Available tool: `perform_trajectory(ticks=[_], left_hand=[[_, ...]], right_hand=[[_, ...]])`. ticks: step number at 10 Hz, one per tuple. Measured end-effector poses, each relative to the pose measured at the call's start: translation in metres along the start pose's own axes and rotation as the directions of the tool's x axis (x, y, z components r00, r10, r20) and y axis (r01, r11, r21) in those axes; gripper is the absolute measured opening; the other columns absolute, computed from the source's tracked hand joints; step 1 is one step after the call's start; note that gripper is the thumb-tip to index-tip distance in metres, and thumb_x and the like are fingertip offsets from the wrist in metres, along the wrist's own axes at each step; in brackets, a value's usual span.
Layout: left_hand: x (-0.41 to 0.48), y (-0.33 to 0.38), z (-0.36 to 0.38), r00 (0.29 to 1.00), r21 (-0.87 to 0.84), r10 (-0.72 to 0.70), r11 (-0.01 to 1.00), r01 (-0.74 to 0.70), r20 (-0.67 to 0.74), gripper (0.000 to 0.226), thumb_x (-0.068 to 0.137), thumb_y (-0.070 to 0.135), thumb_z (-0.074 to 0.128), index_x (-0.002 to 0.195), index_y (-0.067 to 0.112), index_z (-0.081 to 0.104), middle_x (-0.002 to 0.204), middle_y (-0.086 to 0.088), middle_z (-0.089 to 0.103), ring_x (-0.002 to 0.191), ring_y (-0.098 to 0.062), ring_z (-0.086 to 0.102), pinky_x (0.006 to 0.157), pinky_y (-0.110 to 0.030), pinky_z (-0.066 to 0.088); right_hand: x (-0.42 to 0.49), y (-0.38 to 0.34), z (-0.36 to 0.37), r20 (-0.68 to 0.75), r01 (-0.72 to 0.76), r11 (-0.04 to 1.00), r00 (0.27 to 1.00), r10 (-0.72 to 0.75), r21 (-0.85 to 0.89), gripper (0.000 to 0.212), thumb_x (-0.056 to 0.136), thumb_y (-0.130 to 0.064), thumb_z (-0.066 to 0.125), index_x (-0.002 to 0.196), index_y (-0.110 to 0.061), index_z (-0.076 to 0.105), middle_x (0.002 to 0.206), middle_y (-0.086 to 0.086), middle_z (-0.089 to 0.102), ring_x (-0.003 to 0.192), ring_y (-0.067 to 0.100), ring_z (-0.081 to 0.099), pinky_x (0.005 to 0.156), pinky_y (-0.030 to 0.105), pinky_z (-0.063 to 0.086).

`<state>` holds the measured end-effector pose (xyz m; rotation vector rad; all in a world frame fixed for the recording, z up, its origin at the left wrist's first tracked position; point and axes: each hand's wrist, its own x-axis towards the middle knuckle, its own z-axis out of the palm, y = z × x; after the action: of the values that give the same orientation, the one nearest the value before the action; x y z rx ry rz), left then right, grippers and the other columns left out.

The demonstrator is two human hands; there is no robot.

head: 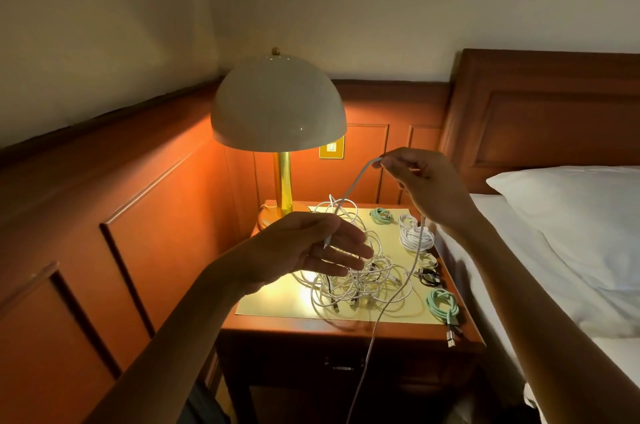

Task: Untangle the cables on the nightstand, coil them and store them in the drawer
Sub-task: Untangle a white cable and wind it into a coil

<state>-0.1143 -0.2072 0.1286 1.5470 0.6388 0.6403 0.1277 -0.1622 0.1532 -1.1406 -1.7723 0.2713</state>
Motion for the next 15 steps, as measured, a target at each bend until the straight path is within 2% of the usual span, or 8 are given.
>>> perform_trajectory(ticks=[3,6,8,10,11,12,13,15], left_hand=[[0.03,0.017,0.006,0.853,-0.439,0.345,0.744,-0.503,-0.392,0.031,0.099,0.02,0.045,0.116,0.011,0.069,0.113,-0.006,0.074,0.107,-0.019,0.071,0.082,-0.028,0.059],[0.052,-0.071,-0.026,0.881,0.828,0.472,0.5,-0.253,-0.015,0.026,0.104,0.028,0.042,0.102,0.017,0.065,0.074,0.003,0.064,0.064,-0.006,0.062,0.058,-0.026,0.054],[0.021,-0.049,-0.017,0.962,0.079,0.09,0.99,-0.114,0.257,0.043,0.106,0.032,0.035,0.081,0.015,0.066,0.057,0.005,0.044,0.054,-0.019,0.04,0.059,-0.02,0.044],[0.01,-0.033,0.006,0.945,-0.74,0.266,0.594,-0.315,-0.189,0.022,0.084,0.02,0.068,0.096,0.004,0.078,0.087,-0.007,0.076,0.078,-0.015,0.075,0.069,-0.027,0.061],[0.032,-0.033,0.008,0.835,-0.611,0.168,0.609,-0.506,-0.524,0.024,0.094,0.014,0.055,0.105,0.001,0.072,0.102,-0.011,0.076,0.096,-0.02,0.074,0.08,-0.03,0.06],[0.04,-0.047,-0.002,0.58,0.589,0.67,0.722,-0.364,-0.462,0.023,0.104,0.018,0.048,0.105,0.006,0.068,0.1,-0.001,0.076,0.095,-0.009,0.072,0.082,-0.019,0.056],[0.038,-0.056,-0.014,0.724,0.913,0.69,0.281,-0.294,0.021,0.021,0.103,0.02,0.047,0.097,0.009,0.064,0.078,0.009,0.064,0.068,-0.002,0.063,0.063,-0.018,0.053],[0.023,-0.048,-0.01,0.974,0.037,0.208,0.977,-0.211,0.085,0.04,0.104,0.018,0.037,0.074,0.011,0.063,0.053,0.007,0.044,0.047,-0.007,0.042,0.056,-0.026,0.052]], right_hand=[[-0.058,-0.013,0.053,0.13,-0.155,0.959,0.983,0.127,0.238,0.02,0.1,-0.016,0.057,0.097,-0.009,0.075,0.065,-0.021,0.064,0.055,-0.002,0.051,0.057,0.006,0.041],[-0.065,-0.029,0.021,0.298,-0.037,0.893,0.936,0.188,-0.448,0.016,0.091,-0.042,0.068,0.098,-0.031,0.077,0.087,-0.012,0.073,0.076,0.002,0.062,0.079,0.03,0.053],[-0.034,-0.021,-0.003,0.309,-0.259,0.965,0.921,0.236,0.036,0.016,0.073,-0.047,0.078,0.082,-0.034,0.079,0.068,0.0,0.07,0.058,0.019,0.056,0.06,0.029,0.04],[-0.089,-0.022,0.048,0.379,-0.424,0.83,0.881,0.284,0.363,0.021,0.091,-0.038,0.06,0.096,-0.027,0.078,0.063,0.002,0.055,0.045,0.017,0.034,0.043,0.023,0.025],[-0.107,-0.035,0.061,0.404,-0.374,0.895,0.878,0.257,0.243,0.019,0.101,-0.027,0.056,0.107,-0.025,0.074,0.058,-0.005,0.058,0.045,0.003,0.046,0.045,0.016,0.036],[-0.103,-0.042,0.054,0.357,-0.17,0.98,0.913,0.197,-0.105,0.02,0.1,-0.028,0.058,0.115,-0.029,0.07,0.073,-0.014,0.068,0.062,0.001,0.062,0.062,0.017,0.049],[-0.079,-0.038,0.028,0.266,-0.036,0.942,0.955,0.131,-0.335,0.014,0.092,-0.04,0.067,0.101,-0.034,0.076,0.077,-0.015,0.071,0.072,0.001,0.064,0.076,0.03,0.053],[-0.046,-0.019,0.006,0.251,-0.273,0.951,0.94,0.232,0.145,0.018,0.078,-0.037,0.077,0.086,-0.021,0.079,0.061,-0.001,0.068,0.046,0.001,0.051,0.048,0.012,0.036]])
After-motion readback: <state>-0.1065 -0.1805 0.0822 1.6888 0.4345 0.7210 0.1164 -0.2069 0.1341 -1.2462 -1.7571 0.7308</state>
